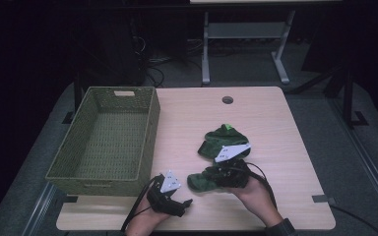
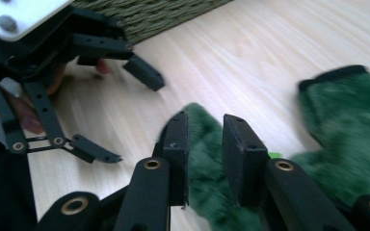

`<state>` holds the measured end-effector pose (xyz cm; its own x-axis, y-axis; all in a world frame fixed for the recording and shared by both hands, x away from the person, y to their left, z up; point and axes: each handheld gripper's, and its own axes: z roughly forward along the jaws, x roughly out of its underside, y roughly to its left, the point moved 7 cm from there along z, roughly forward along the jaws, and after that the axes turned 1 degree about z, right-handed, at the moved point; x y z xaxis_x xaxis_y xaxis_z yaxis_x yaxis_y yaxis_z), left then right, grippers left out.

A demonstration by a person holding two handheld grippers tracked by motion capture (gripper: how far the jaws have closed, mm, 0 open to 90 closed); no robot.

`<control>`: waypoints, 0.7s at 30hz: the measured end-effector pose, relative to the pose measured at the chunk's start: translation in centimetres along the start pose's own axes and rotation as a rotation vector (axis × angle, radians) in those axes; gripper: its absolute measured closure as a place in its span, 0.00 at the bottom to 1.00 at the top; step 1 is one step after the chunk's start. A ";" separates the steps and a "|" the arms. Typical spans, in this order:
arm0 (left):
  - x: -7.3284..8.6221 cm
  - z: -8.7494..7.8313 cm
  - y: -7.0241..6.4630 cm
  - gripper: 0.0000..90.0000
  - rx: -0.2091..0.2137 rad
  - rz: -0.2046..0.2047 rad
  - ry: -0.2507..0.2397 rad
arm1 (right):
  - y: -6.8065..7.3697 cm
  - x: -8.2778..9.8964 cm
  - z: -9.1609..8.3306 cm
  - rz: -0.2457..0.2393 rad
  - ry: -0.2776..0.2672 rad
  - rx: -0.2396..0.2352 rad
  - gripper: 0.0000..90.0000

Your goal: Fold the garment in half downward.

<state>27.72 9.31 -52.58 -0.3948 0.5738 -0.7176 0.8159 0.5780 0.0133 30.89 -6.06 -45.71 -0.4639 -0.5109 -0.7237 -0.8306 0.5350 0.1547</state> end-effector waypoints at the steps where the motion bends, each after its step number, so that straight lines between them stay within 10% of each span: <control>1: 0.0 0.0 0.0 0.14 -0.001 0.000 0.000 | 0.3 0.0 0.3 -0.011 0.005 -0.004 0.80; 21: 0.0 0.0 0.0 0.14 0.001 0.000 -0.001 | 2.4 0.7 4.7 -0.094 0.096 0.001 0.77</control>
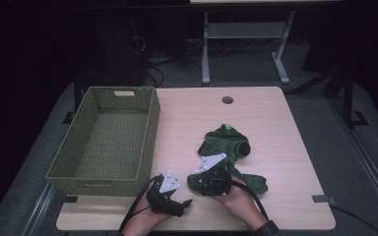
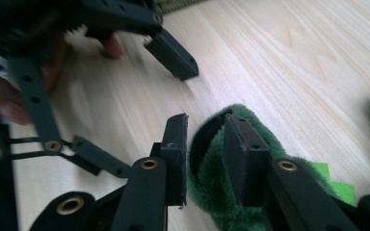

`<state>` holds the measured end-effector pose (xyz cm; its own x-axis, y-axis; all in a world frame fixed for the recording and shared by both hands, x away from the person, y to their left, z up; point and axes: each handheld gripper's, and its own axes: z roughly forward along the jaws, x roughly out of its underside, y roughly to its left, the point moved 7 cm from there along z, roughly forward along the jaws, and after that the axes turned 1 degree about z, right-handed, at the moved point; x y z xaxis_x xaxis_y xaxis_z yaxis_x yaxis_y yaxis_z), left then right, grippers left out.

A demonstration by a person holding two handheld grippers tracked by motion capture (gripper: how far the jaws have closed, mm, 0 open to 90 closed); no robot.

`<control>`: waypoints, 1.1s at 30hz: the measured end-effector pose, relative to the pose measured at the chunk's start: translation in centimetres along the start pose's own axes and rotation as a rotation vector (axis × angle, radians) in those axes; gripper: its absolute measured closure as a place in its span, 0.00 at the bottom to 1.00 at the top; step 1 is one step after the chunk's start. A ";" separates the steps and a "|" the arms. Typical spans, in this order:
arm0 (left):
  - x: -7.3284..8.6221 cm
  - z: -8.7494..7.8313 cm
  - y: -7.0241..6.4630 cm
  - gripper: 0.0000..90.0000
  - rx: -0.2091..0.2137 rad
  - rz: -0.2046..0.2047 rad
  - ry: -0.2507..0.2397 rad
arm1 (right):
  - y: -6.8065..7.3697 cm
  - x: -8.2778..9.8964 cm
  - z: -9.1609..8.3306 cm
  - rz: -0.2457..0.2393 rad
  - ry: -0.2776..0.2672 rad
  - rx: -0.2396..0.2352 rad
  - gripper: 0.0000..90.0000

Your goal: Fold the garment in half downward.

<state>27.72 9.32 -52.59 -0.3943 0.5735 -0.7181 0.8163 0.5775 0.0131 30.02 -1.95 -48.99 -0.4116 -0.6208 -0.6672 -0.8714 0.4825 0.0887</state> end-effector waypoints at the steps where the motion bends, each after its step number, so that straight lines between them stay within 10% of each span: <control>1: 0.0 0.0 0.0 0.14 0.000 0.000 0.000 | 0.0 0.0 0.0 0.000 0.000 0.000 0.77; 7: 0.0 0.0 0.0 0.14 -0.001 0.007 0.004 | -0.2 1.4 2.0 -0.034 0.070 0.033 0.74; 17: 0.0 0.0 0.0 0.14 0.000 0.005 0.004 | 0.0 1.5 1.8 -0.012 0.022 0.057 0.90; 33: 0.0 0.0 0.0 0.14 -0.001 0.005 0.000 | -2.3 1.0 -3.9 0.110 -0.141 0.011 0.87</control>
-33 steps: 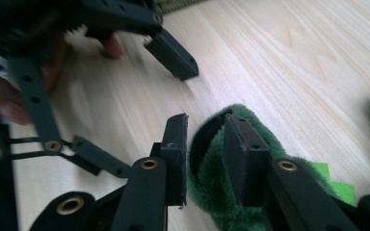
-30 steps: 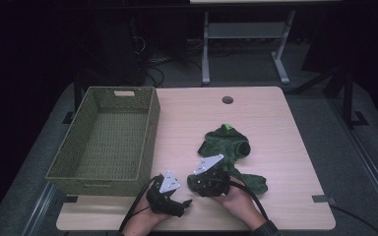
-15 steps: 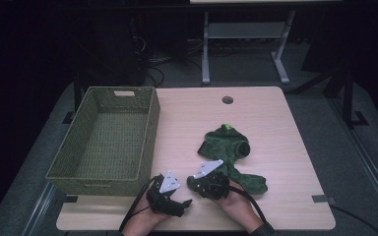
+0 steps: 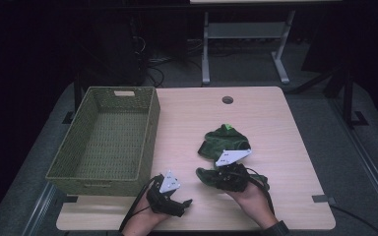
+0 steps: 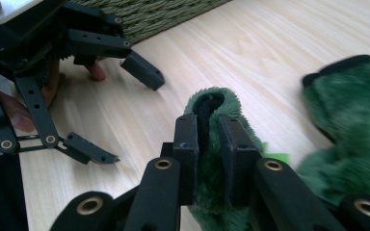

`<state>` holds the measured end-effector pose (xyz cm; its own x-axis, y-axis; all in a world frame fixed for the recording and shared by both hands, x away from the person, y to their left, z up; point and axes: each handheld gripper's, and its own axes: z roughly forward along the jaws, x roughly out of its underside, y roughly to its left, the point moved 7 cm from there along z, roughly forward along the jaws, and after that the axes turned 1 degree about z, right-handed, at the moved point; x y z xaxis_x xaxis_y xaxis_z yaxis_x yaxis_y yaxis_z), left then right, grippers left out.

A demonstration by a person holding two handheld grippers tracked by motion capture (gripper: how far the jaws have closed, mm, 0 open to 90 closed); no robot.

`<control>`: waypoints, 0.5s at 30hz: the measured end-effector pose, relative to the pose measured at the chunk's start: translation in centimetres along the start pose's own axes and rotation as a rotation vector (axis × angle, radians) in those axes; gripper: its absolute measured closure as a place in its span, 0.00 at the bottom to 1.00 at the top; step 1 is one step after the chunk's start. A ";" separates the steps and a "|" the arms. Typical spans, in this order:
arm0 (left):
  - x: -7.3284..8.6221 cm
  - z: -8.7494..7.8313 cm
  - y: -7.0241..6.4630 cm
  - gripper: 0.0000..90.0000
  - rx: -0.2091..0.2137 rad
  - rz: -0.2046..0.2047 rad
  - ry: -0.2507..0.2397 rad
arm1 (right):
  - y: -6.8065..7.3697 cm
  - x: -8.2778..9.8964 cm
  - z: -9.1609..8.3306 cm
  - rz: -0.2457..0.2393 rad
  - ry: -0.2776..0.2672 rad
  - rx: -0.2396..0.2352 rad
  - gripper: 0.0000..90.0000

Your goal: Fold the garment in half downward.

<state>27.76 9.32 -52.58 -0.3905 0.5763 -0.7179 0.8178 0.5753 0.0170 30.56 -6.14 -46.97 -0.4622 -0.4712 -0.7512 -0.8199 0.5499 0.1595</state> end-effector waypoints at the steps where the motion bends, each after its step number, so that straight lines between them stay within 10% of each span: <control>1: 0.0 0.0 0.0 0.14 0.000 0.000 0.000 | -0.2 0.0 -0.3 0.005 -0.002 0.007 0.87; 15: 0.0 0.0 -0.1 0.14 0.003 -0.005 0.002 | -3.3 2.7 -3.8 0.089 -0.006 0.077 0.84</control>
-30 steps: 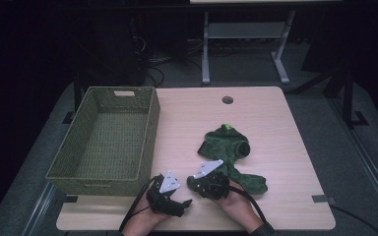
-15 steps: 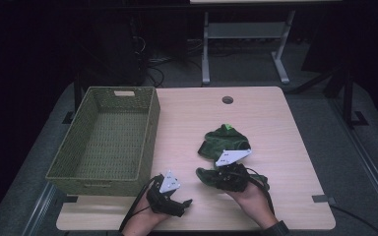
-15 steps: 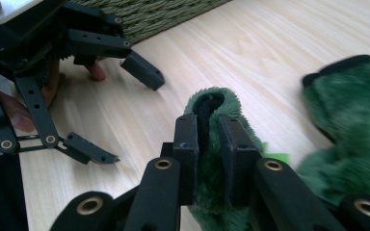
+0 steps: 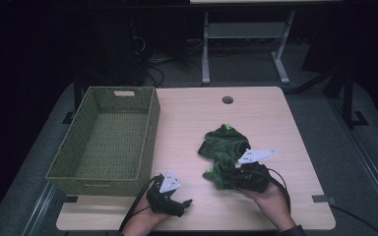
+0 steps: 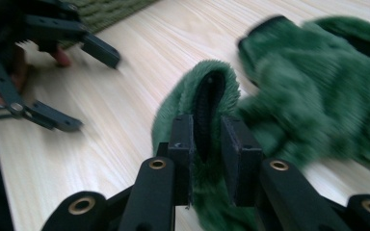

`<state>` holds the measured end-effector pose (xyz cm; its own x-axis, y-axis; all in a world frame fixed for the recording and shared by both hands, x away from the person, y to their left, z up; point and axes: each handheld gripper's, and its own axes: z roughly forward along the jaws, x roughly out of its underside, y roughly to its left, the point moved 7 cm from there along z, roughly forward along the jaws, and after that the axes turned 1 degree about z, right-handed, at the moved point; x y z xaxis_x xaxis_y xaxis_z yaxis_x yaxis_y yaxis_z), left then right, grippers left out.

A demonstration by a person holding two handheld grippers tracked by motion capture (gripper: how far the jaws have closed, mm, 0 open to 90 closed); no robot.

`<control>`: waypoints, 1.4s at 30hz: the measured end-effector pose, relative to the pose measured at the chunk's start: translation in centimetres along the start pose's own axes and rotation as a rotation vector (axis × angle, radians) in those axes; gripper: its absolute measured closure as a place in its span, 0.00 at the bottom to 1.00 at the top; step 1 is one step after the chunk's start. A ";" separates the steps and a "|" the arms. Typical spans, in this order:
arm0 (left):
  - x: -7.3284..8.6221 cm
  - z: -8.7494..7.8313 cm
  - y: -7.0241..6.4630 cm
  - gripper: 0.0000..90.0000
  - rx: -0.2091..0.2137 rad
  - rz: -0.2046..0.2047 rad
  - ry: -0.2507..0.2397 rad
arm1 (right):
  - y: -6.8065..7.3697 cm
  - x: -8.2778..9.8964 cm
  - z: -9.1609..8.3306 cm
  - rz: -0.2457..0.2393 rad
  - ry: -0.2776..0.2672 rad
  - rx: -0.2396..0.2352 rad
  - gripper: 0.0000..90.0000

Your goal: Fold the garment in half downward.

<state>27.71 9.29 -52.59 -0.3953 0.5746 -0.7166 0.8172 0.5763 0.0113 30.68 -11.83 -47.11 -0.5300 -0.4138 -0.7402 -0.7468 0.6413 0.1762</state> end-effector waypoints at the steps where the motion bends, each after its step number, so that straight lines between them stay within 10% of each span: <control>1: 0.0 0.0 0.0 0.14 0.000 0.001 0.001 | -0.3 0.2 -0.1 0.001 0.001 0.011 0.84; 9: 0.0 0.0 0.0 0.14 0.000 -0.002 -0.002 | -2.5 2.1 -2.0 0.043 0.019 0.076 0.84; 17: 0.0 0.0 0.0 0.14 -0.002 0.001 -0.003 | -2.0 -0.2 -3.7 0.014 -0.045 0.065 0.95; 24: 0.0 0.0 0.0 0.14 -0.001 0.005 0.001 | -1.7 -2.7 -1.8 -0.007 -0.046 0.029 0.96; 35: 0.0 0.0 0.0 0.14 0.000 0.001 0.000 | -3.1 1.4 2.8 0.029 0.149 0.047 0.97; 42: 0.0 0.0 0.0 0.14 0.000 0.000 0.000 | -3.3 1.4 2.5 0.020 0.126 0.059 0.91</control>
<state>27.71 9.29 -52.59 -0.3952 0.5743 -0.7169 0.8173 0.5762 0.0110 33.44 -12.95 -50.35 -0.5939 -0.4757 -0.6489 -0.7123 0.6859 0.1491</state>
